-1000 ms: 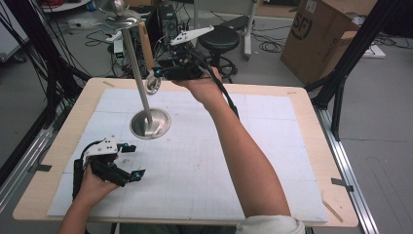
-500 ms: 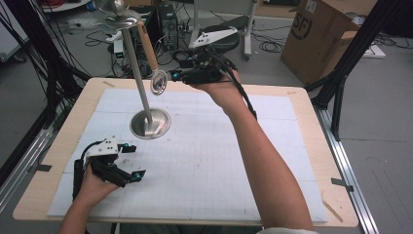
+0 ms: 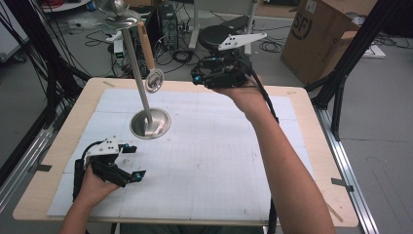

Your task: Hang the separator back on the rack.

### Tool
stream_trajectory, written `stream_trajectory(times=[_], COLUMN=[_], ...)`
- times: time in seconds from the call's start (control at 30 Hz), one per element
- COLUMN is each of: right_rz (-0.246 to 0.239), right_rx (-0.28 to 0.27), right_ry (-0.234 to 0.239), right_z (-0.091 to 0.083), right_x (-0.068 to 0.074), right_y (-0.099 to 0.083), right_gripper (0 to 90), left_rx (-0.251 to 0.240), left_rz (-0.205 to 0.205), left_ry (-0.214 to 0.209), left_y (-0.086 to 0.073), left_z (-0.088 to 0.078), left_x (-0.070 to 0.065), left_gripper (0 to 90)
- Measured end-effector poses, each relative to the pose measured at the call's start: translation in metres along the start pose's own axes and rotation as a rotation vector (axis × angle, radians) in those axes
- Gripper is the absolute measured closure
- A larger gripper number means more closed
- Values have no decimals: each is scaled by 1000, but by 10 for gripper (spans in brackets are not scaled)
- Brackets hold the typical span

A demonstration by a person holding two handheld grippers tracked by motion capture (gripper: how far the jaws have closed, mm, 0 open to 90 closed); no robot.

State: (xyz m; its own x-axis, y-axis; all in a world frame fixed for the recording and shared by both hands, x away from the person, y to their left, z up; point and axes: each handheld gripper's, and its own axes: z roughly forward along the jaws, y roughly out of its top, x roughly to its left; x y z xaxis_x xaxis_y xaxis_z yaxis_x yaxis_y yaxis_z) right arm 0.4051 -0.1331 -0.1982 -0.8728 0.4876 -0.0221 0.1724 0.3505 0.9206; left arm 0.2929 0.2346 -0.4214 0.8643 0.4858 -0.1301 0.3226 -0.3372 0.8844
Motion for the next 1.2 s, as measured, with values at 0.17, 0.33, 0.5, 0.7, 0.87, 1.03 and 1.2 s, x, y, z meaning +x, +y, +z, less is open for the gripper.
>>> stream_trajectory(times=[0.17,0.33,0.5,0.7,0.87,1.03,1.2], right_rz=[9,22,21,28,33,48,56], right_rx=[-9,1,-12,-10,-20,-24,-29], right_ry=[1,-10,-10,-7,-3,-12,-21], right_z=[-13,-23,-32,-41,-49,-58,-66], right_x=[-3,-8,-10,-11,-11,-13,-14], right_y=[-9,-21,-30,-41,-49,-61,-73], right_gripper=[344,317,302,272,267,258,256], left_rx=[-9,-13,-11,-9,-22,-35,-54], left_rz=[7,8,0,-2,6,13,-8], left_ry=[9,11,11,18,23,35,64], left_y=[0,0,0,0,0,0,1], left_z=[-1,-1,-1,-1,-2,-3,-4], left_x=[0,0,1,0,0,-1,-2], left_gripper=[17,17,17,17,17,17,17])
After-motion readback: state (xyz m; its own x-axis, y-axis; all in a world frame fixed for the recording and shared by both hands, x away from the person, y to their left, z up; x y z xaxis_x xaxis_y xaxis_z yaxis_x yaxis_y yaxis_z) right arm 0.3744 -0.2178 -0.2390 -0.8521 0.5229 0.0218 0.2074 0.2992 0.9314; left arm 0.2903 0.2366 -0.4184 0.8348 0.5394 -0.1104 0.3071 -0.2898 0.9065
